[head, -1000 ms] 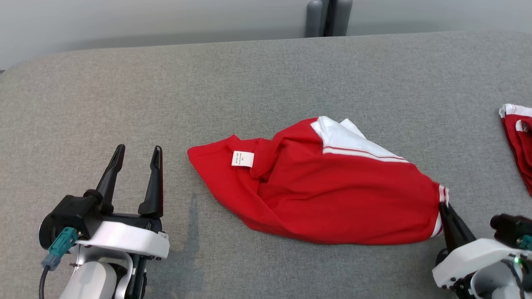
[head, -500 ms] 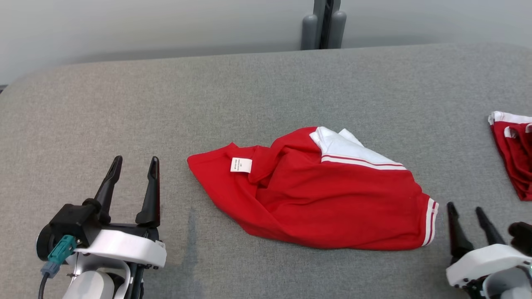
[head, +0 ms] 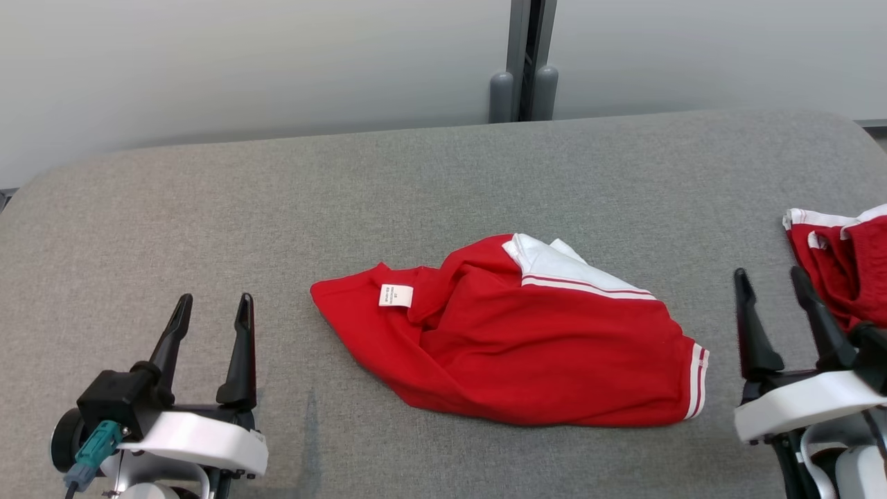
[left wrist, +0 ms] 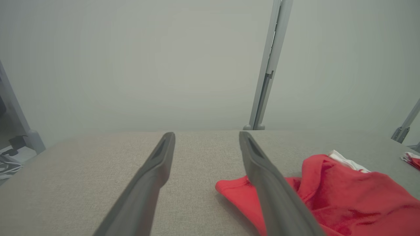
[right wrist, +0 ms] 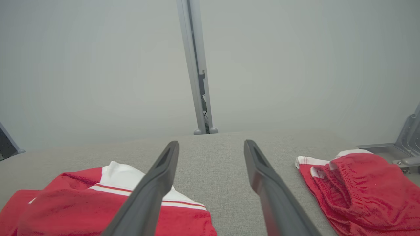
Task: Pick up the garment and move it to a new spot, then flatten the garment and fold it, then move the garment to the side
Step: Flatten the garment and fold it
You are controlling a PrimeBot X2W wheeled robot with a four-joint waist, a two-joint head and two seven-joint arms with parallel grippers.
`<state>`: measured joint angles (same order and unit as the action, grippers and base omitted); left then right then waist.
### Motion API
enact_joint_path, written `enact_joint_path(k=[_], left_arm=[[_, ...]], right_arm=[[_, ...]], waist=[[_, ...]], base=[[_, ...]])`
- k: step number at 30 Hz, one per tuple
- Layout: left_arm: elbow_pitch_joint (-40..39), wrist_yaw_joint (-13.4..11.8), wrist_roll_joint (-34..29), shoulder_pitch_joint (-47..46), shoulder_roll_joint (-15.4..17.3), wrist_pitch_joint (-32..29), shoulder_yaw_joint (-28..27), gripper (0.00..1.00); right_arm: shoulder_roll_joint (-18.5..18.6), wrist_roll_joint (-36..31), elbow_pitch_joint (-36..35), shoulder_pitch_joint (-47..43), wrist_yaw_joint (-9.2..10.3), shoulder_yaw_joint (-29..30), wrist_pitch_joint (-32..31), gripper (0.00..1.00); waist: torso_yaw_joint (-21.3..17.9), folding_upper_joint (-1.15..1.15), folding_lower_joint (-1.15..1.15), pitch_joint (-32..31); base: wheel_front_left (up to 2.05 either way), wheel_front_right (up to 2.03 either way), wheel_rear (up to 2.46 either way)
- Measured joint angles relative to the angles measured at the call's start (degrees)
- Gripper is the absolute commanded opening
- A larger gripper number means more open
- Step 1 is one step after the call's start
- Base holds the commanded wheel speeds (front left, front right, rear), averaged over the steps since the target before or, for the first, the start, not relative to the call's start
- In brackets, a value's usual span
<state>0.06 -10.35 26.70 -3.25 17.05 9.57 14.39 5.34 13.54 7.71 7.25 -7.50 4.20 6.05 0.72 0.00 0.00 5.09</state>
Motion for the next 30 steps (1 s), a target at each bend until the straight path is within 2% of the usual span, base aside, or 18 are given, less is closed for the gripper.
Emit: enact_joint_path(k=[4, 9, 18, 23, 27, 30], left_arm=[[-0.5, -0.4, 0.0, 1.2, 0.2, -0.3, 0.1, 1.00], [-0.9, -0.8, 0.1, 2.2, 0.4, -0.6, 0.2, 1.00], [-1.8, -1.2, 0.0, 1.9, 0.8, -1.4, 1.0, 1.00], [-1.1, 0.3, -0.3, -4.1, 0.7, -2.6, 2.0, 1.00], [2.6, 3.3, 0.4, -10.5, 0.3, -5.9, 4.1, 1.00], [8.3, 5.9, 2.5, -14.2, 0.2, -10.9, 5.3, 1.00]], right_arm=[[-0.8, -0.5, -5.6, -2.2, 0.00, -2.4, -2.8, 1.00], [-1.6, -0.9, -10.5, -5.7, 0.00, -2.8, -5.6, 1.00], [-2.3, -0.9, -14.2, -7.9, 0.00, -2.3, -7.8, 1.00], [-2.4, -0.4, -14.5, -7.5, 0.00, -3.2, -8.2, 1.00], [-2.4, -0.3, -14.5, -6.4, 0.00, -4.4, -8.2, 1.00], [-2.5, 0.2, -14.0, -5.6, 0.00, -5.3, -8.0, 1.00]], waist=[[-0.2, 0.00, 0.00, -1.0], [-0.3, 0.00, 0.00, -1.7], [-0.3, 0.00, 0.00, -1.1], [-1.0, 0.00, 0.00, 0.3], [-2.3, 0.00, 0.00, 2.0], [-3.9, 0.00, 0.00, 3.5]], base=[[0.00, 0.00, 0.00], [0.00, 0.00, 0.00], [0.00, 0.00, 0.00], [0.00, 0.00, 0.00], [0.00, 0.00, 0.00], [0.00, 0.00, 0.00]])
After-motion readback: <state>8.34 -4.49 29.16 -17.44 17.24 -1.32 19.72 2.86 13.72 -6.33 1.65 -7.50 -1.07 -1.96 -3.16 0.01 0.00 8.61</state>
